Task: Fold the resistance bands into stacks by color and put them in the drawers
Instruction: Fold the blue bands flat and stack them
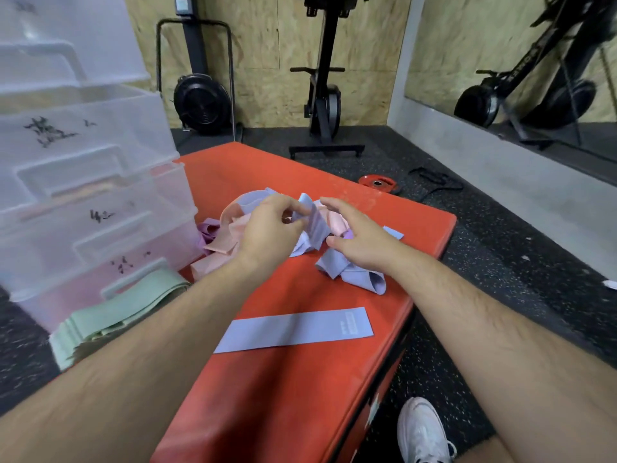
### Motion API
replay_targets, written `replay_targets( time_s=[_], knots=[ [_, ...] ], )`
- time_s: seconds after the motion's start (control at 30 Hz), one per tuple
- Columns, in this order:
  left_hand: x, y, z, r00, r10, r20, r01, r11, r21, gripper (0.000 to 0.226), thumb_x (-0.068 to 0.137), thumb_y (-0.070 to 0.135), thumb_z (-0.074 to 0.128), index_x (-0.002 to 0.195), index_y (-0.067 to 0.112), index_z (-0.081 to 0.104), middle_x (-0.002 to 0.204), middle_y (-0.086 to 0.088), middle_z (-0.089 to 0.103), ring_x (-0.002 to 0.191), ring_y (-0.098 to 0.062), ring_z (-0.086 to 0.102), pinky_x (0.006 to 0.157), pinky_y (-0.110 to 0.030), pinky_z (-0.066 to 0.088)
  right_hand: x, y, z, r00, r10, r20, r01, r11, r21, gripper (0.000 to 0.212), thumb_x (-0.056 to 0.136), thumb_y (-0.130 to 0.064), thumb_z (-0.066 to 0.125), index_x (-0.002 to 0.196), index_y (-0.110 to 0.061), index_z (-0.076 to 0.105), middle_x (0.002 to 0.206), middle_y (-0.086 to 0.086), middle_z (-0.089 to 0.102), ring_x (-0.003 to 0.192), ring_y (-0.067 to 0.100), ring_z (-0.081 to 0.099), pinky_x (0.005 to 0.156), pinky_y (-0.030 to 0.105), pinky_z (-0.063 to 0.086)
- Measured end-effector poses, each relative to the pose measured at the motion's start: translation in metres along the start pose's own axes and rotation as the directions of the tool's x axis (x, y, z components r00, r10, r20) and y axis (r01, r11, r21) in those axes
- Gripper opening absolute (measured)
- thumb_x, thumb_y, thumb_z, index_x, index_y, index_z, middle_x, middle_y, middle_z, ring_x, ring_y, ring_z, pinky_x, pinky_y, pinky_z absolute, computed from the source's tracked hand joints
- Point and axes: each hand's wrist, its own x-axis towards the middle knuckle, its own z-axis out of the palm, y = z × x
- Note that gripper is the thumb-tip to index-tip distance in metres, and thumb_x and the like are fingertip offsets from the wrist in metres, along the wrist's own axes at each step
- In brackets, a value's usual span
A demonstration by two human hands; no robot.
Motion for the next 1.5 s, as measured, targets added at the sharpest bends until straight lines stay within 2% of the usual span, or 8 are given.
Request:
replay_targets(
  time_s=[0.23, 0.4, 0.57, 0.73, 0.9, 1.1, 1.33, 1.5],
  knots=[
    [-0.016, 0.001, -0.059, 0.998, -0.051, -0.036, 0.045, 0.987, -0.156, 0.02, 0.088, 0.006, 0.063, 0.086, 0.025, 0.068, 0.085, -0.001, 0.068, 0.068, -0.02, 0.065, 0.054, -0.034, 0.054, 0.005, -0.047, 0.019, 0.997, -0.041, -0.064, 0.047, 0.994, 0.096, 0.028, 0.087, -0.031, 0.073, 0.109, -0.019, 0.06, 0.101, 0.001, 0.066, 0.085, 0.006, 0.058, 0.078, 0.03, 0.048],
    [-0.018, -0.004, -0.099, 0.987, -0.122, -0.107, 0.091, 0.962, -0.257, 0.02, 0.089, 0.001, 0.06, 0.089, 0.02, 0.068, 0.083, -0.008, 0.071, 0.067, -0.015, 0.066, 0.056, -0.025, 0.052, 0.005, -0.063, 0.036, 1.0, 0.011, 0.015, -0.012, 0.998, 0.055, 0.061, 0.074, -0.056, 0.07, 0.097, 0.0, 0.06, 0.1, 0.024, 0.064, 0.082, 0.032, 0.065, 0.081, 0.053, 0.052],
    [-0.022, -0.017, -0.121, 0.984, -0.15, -0.097, 0.129, 0.972, -0.195, 0.016, 0.086, 0.004, 0.062, 0.086, 0.019, 0.067, 0.082, -0.011, 0.069, 0.068, -0.021, 0.061, 0.068, -0.043, 0.056, -0.005, -0.086, 0.037, 0.999, 0.021, -0.041, -0.004, 0.927, 0.374, 0.019, 0.092, -0.015, 0.069, 0.102, 0.001, 0.064, 0.087, 0.014, 0.069, 0.073, 0.022, 0.065, 0.071, 0.041, 0.058],
    [-0.026, -0.023, -0.122, 0.99, -0.143, 0.005, 0.143, 0.986, -0.086, 0.013, 0.083, 0.017, 0.07, 0.087, 0.021, 0.059, 0.082, 0.0, 0.053, 0.07, -0.021, 0.055, 0.064, -0.038, 0.05, -0.01, -0.102, 0.025, 0.971, 0.04, -0.236, 0.079, 0.877, 0.474, 0.008, 0.092, -0.009, 0.066, 0.099, -0.012, 0.064, 0.086, -0.003, 0.062, 0.062, 0.007, 0.055, 0.049, 0.016, 0.044],
    [-0.031, -0.014, -0.111, 1.0, -0.008, -0.005, 0.008, 1.0, -0.005, 0.02, 0.085, 0.029, 0.07, 0.096, 0.03, 0.053, 0.123, 0.008, 0.05, 0.112, -0.009, 0.049, 0.07, -0.001, 0.039, -0.017, -0.111, 0.026, 0.979, -0.035, -0.203, 0.122, 0.893, 0.433, 0.024, 0.092, -0.01, 0.066, 0.112, -0.021, 0.058, 0.092, -0.004, 0.063, 0.063, 0.003, 0.054, 0.057, 0.018, 0.045],
    [-0.038, -0.003, -0.098, 0.975, 0.109, 0.192, -0.07, 0.977, -0.2, 0.037, 0.094, 0.024, 0.067, 0.129, 0.027, 0.054, 0.11, 0.006, 0.065, 0.089, 0.001, 0.06, 0.068, -0.007, 0.046, -0.025, -0.115, 0.031, 0.991, -0.042, -0.129, 0.101, 0.865, 0.491, 0.033, 0.091, -0.006, 0.068, 0.119, -0.017, 0.055, 0.09, 0.007, 0.07, 0.066, 0.005, 0.06, 0.056, 0.016, 0.048],
    [-0.034, -0.007, -0.097, 0.995, 0.082, 0.065, -0.071, 0.985, -0.158, 0.02, 0.09, 0.016, 0.069, 0.107, 0.026, 0.065, 0.079, 0.003, 0.057, 0.066, -0.017, 0.058, 0.062, -0.036, 0.054, -0.022, -0.115, 0.035, 0.996, 0.081, -0.049, -0.023, 0.709, 0.705, 0.042, 0.09, -0.009, 0.07, 0.129, -0.012, 0.054, 0.098, -0.001, 0.073, 0.08, 0.012, 0.065, 0.063, 0.022, 0.048],
    [-0.036, 0.003, -0.101, 0.997, 0.066, 0.037, -0.053, 0.958, -0.28, 0.011, 0.093, 0.018, 0.066, 0.091, 0.014, 0.057, 0.075, -0.002, 0.064, 0.066, -0.016, 0.064, 0.056, -0.024, 0.049, -0.024, -0.114, 0.043, 1.0, -0.006, 0.016, -0.005, 0.784, 0.621, 0.028, 0.093, -0.006, 0.065, 0.12, -0.012, 0.063, 0.112, 0.006, 0.074, 0.101, 0.014, 0.07, 0.086, 0.028, 0.056]
  ],
)
